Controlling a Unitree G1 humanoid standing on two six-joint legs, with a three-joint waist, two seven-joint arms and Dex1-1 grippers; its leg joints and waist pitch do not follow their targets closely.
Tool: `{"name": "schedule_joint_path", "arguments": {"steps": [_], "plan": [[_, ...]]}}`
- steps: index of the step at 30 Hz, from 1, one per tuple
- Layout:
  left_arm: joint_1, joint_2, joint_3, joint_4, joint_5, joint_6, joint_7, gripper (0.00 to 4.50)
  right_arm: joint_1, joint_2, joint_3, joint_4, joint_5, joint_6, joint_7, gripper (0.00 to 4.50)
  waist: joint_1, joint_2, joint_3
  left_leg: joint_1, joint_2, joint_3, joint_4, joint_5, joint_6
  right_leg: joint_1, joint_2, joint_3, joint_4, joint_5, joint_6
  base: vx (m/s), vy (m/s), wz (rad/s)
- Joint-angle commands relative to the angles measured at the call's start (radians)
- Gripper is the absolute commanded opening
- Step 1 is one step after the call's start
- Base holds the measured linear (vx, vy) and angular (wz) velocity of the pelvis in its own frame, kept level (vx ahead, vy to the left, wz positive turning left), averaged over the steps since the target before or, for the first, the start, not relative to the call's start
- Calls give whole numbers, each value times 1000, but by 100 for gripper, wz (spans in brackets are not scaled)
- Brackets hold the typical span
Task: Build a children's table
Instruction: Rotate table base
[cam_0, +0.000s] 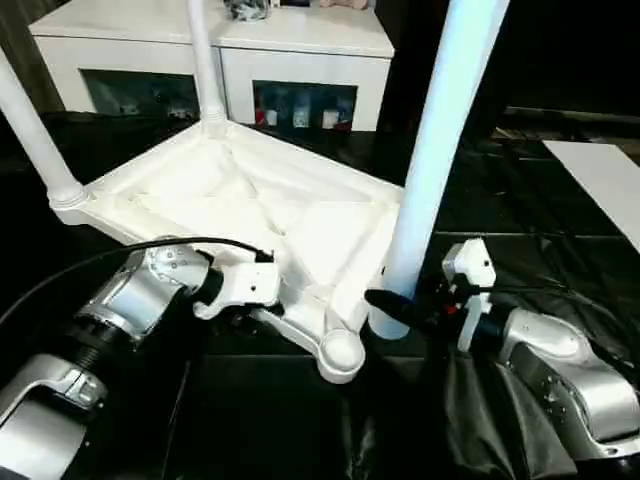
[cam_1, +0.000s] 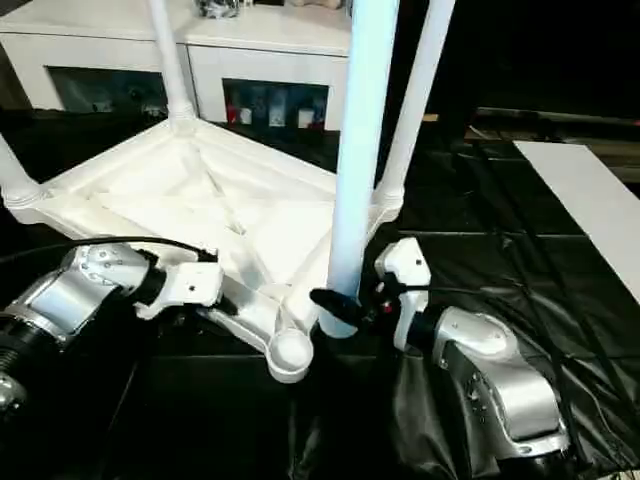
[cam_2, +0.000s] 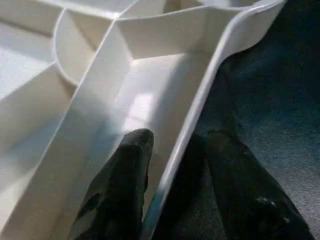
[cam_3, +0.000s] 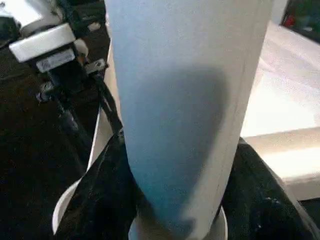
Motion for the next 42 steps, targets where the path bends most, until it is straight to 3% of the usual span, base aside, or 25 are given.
{"name": "schedule_joint_path", "arguments": {"steps": [1,5,6,19,23,27,32,34,36,39,42], "plan": [[-27,-9,-20,12,16,-20,-20,175,-3,-15,-2,-33,-6,-20,12,191,4,8,-58,17,64,-25,-82,-204,-21,36,-98,54,-83,-111,-197,0,0,0],[-43,-18,-43,31,57,-29,-41,163,2,-15,-2,-38,-5,-21,9,191,3,10,-61,16,64,-24,-79,-171,-10,39,-96,52,-76,-30,-212,0,0,0],[-45,-16,-50,36,70,-27,-48,138,4,-15,-2,-39,-5,-22,8,191,2,15,-61,16,64,-25,-79,-169,-8,38,-96,52,-76,-25,-213,0,0,0],[-17,16,-70,12,149,44,-33,53,7,-10,5,-34,-17,-34,5,191,-9,11,-57,16,66,-26,-82,-196,-11,40,-98,53,-79,-64,-227,0,0,0],[22,-17,1,-24,84,204,22,41,6,-6,1,-32,-15,-36,1,191,-14,10,-55,16,66,-24,-82,-210,-14,40,-99,53,-81,-94,-232,0,0,0],[86,-31,68,-99,34,335,80,39,12,-6,2,-36,-16,-36,-1,191,-24,7,-53,2,61,-28,-85,-201,-8,47,-96,49,-83,-145,-214,0,0,0],[173,-40,127,-186,37,460,166,29,7,-1,6,-29,-20,-38,-5,191,-28,5,-52,10,61,-24,-81,-198,8,40,-94,52,-91,-169,-208,0,0,0],[197,-44,141,-219,42,505,186,25,5,2,6,-26,-22,-39,-9,191,-29,6,-48,11,59,-26,-85,-221,6,38,-92,52,-100,-244,-188,0,0,0],[264,-57,167,-331,48,614,226,18,-7,14,1,-9,-33,-37,-37,191,-33,5,-50,7,62,-29,-88,-221,-4,42,-94,51,-97,-252,-182,0,0,0],[299,-70,175,-399,39,667,252,13,-18,24,-6,13,-47,-31,-71,191,-40,-1,-46,16,59,-25,-85,-240,4,32,-92,54,-107,-299,-179,0,0,0],[317,-85,179,-443,35,715,278,7,-33,39,-20,39,-58,-14,-116,191,-40,3,-46,18,56,-24,-84,-240,8,28,-88,56,-109,-307,-176,0,0,0]]}}
